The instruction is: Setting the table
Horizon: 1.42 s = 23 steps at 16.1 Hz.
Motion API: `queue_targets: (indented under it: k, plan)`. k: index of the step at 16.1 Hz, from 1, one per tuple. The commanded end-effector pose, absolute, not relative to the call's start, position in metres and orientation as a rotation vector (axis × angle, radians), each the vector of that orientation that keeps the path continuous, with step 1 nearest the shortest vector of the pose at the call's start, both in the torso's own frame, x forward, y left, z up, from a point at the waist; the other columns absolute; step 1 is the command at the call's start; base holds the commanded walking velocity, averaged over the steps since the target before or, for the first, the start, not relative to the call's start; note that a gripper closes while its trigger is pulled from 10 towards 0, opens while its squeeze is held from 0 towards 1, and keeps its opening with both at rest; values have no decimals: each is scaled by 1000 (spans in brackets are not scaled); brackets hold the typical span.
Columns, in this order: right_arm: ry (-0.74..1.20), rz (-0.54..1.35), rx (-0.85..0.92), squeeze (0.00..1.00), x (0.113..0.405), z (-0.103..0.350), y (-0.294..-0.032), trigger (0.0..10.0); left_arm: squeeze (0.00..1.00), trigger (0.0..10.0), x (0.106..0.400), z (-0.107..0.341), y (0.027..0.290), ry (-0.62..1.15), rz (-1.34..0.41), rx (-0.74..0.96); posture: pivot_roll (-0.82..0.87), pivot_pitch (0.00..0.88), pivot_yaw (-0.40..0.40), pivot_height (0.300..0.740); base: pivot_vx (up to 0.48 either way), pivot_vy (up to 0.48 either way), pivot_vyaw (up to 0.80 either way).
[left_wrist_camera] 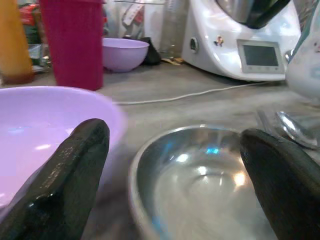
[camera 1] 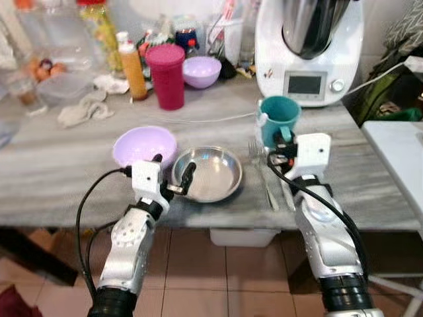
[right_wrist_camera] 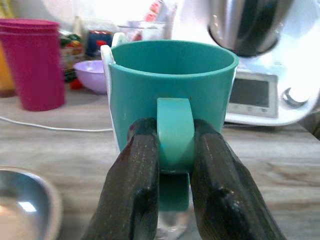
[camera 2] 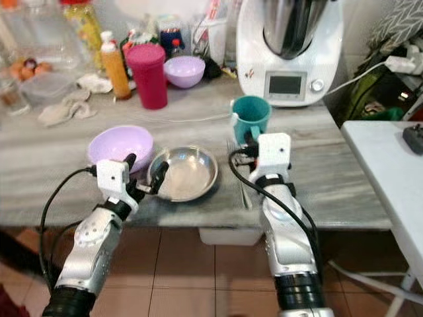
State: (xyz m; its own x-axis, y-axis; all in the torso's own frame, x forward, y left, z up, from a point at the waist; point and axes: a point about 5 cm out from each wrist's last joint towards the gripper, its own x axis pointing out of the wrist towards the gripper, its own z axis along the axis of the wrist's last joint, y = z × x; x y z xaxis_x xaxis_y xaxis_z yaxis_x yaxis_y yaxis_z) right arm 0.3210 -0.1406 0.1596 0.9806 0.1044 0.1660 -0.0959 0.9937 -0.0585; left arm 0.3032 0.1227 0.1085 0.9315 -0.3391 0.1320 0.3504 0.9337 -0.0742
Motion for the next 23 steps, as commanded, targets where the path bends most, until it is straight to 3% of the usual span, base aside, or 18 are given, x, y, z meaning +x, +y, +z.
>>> queue_targets:
  k: [1,7,12,23]
  plan:
    - [-201,75,-58,0,321,167,-148,10000,0,10000,302,111,119,-121,-376,-92,-228,79,14,740,326,0,0]
    - [-206,85,-57,0,323,168,-146,10000,0,10000,288,116,128,-161,-404,-79,-208,80,21,740,49,0,0]
    - [-217,164,-69,0,341,180,-144,10000,0,10000,267,117,143,-165,-508,69,-177,101,29,740,0,0,0]
    - [-134,333,-11,0,369,166,-115,10000,0,10000,255,115,138,-153,-595,81,-153,109,22,740,0,0,0]
